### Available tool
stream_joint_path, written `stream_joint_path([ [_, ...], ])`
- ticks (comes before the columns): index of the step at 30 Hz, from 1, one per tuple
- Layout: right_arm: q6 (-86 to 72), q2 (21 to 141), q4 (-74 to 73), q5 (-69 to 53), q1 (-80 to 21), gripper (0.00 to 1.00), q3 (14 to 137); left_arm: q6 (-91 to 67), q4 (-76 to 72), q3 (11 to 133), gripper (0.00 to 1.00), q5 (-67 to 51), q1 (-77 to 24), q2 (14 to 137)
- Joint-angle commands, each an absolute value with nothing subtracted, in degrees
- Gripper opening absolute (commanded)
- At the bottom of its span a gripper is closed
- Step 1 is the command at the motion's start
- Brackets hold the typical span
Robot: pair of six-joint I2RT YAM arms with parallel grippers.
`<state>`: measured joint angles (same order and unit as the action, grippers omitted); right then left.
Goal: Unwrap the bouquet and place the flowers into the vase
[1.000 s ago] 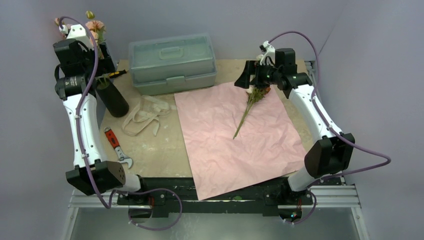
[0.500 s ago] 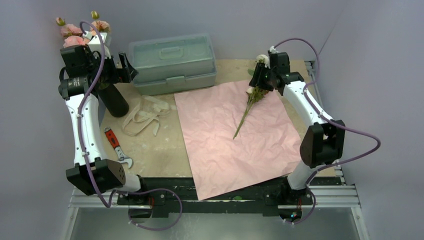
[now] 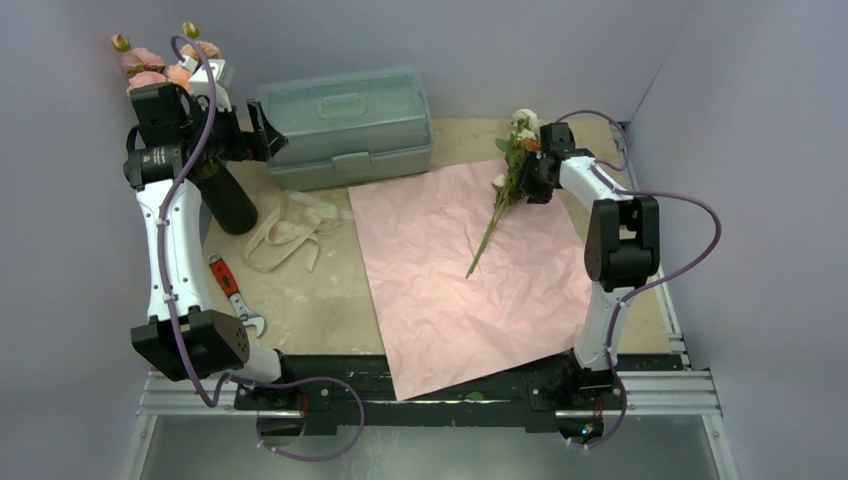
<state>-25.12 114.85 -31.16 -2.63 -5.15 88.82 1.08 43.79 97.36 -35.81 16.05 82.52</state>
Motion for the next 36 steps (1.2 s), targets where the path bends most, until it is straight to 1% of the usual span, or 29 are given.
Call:
stream_joint_path([
  [1, -26.48, 116.03, -28.05, -3.99, -4.59, 0.46, 92.23, 0.44, 41.25, 100.77, 1.00, -36.99, 15.84, 82.69],
  [6, -27.33, 119.51, -27.69, -6.83, -3.58, 0.43, 94.05, 0.44, 41.34, 100.66, 1.00, -35.52, 15.75, 82.62],
  [8, -27.38, 120.10, -27.28, -8.34, -3.31, 0.44, 94.42, 0.48, 41.48, 100.38, 1.00, -35.40, 15.82, 82.38],
  [11, -27.34, 120.20, -26.73, -11.73, -2.81, 0.48, 94.26, 0.45, 41.52, 100.12, 1.00, -35.32, 15.82, 82.18],
  [15, -27.95, 120.23, -24.74, -15.48, -2.26, 0.47, 92.76, 0.44, 41.35, 100.35, 1.00, -35.00, 15.81, 82.18],
  [19, -28.21, 121.96, -22.32, -22.51, -1.53, 0.46, 92.09, 0.48, 41.68, 100.41, 1.00, -34.88, 15.78, 82.33],
  [22, -28.34, 122.66, -21.57, -23.94, -1.17, 0.44, 91.82, 0.45, 42.01, 100.79, 1.00, -34.73, 15.80, 82.59],
  [24, -28.46, 123.30, -21.54, -24.45, -0.71, 0.40, 91.91, 0.46, 42.14, 101.08, 1.00, -34.48, 15.80, 82.83],
  [25, -28.47, 123.50, -21.47, -24.59, -0.51, 0.35, 91.87, 0.49, 42.16, 101.16, 1.00, -34.40, 15.84, 82.94],
  [26, -28.48, 123.56, -21.49, -24.67, -0.32, 0.30, 91.85, 0.47, 42.13, 101.16, 1.00, -34.44, 15.78, 83.03],
  [28, -28.40, 123.32, -21.84, -25.05, -0.18, 0.12, 91.78, 0.48, 41.86, 101.24, 1.00, -34.50, 15.80, 83.21],
  [29, -28.39, 122.88, -22.13, -25.30, -0.18, 0.05, 91.68, 0.46, 41.73, 101.29, 1.00, -34.57, 15.82, 83.27],
  [30, -28.31, 122.39, -22.69, -25.49, 1.05, 0.00, 91.53, 0.49, 41.47, 101.23, 1.00, -34.61, 15.75, 83.31],
  [36, -26.91, 116.45, -25.12, -27.05, 3.45, 0.00, 90.03, 0.48, 40.14, 100.94, 1.00, -35.83, 15.81, 83.62],
])
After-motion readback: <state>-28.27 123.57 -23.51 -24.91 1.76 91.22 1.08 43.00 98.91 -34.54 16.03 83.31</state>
